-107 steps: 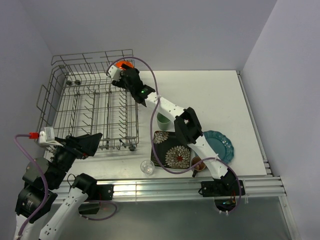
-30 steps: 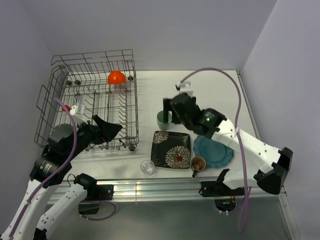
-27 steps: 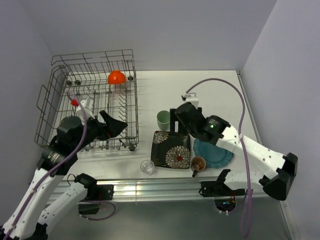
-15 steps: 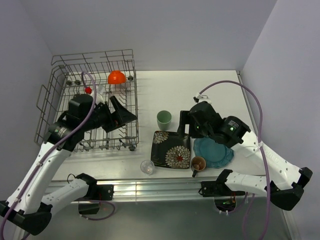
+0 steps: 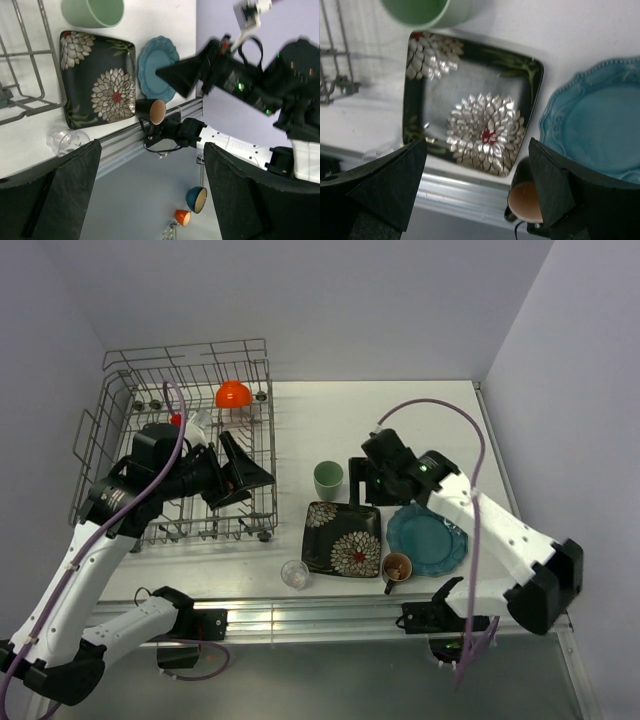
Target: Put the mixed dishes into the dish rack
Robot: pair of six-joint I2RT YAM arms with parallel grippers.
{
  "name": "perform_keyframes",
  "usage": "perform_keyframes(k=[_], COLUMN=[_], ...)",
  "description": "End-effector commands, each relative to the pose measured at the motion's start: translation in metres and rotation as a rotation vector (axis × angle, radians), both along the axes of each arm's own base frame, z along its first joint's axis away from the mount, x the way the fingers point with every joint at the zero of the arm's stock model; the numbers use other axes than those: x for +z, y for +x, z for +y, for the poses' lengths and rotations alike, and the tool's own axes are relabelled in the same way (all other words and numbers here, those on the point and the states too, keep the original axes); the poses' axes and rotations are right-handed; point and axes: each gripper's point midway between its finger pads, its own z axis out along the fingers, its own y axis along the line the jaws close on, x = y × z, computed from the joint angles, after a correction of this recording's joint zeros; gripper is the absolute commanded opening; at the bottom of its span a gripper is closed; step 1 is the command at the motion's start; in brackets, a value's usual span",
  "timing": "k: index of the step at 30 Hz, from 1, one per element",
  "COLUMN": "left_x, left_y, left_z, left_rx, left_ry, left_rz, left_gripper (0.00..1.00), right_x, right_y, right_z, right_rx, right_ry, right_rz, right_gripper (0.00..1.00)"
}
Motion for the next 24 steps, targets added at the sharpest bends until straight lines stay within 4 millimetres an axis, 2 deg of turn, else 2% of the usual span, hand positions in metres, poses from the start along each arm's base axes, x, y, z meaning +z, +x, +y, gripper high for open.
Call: perform_keyframes(k=[1,2,4,5,6,7,8,10,17,24], left_x=[0.010,0.010,0.012,0.012,0.013,0.014,0.014,0.015,0.009,0.009], left_y=[-0.002,-0.001,0.002,0.002,0.002,0.002,0.001,-0.002,-0.008,-0.012], left_z=[-0.003,-0.003,-0.003,-0.003,-0.003,-0.002,-0.001,0.002,0.011,0.017], left_rx=[-0.024,-0.026,-0.021,-0.018,-0.014,-0.005,0.000,0.009,0.046,0.073], left_ry=[-0.001,0.002,0.005,0.003,0.001,-0.004,-0.006,-0.008,0.009,0.014], left_rz=[-0.001,-0.001,-0.007,-0.010,-0.012,-0.021,-0.022,-0.026,-0.020,-0.024], left_gripper=[0.90,0.90,0.90,0.90,0.90,0.90,0.90,0.90,0.91,0.91], right_x=[0.007,0.015,0.011,0.017,0.014,0.002,0.005,-0.008,-0.025,-0.039], right_y=[0.033,0.040,0.051,0.059,0.064,0.069,0.076,0.085,0.109,0.131], right_z=[0.018,0.022,0.029,0.031,0.031,0.030,0.031,0.028,0.031,0.048], right_rx=[0.024,0.031,0.046,0.040,0.035,0.029,0.025,0.010,0.006,0.021], right_ry=[0.012,0.024,0.013,0.011,-0.006,-0.041,-0.044,-0.071,-0.100,-0.079], right_rz=[-0.021,-0.039,-0.037,-0.050,-0.045,-0.011,-0.015,0.025,0.050,0.082], right_gripper=[0.89,0.89,0.89,0.89,0.88,0.88,0.88,0.88,0.85,0.82])
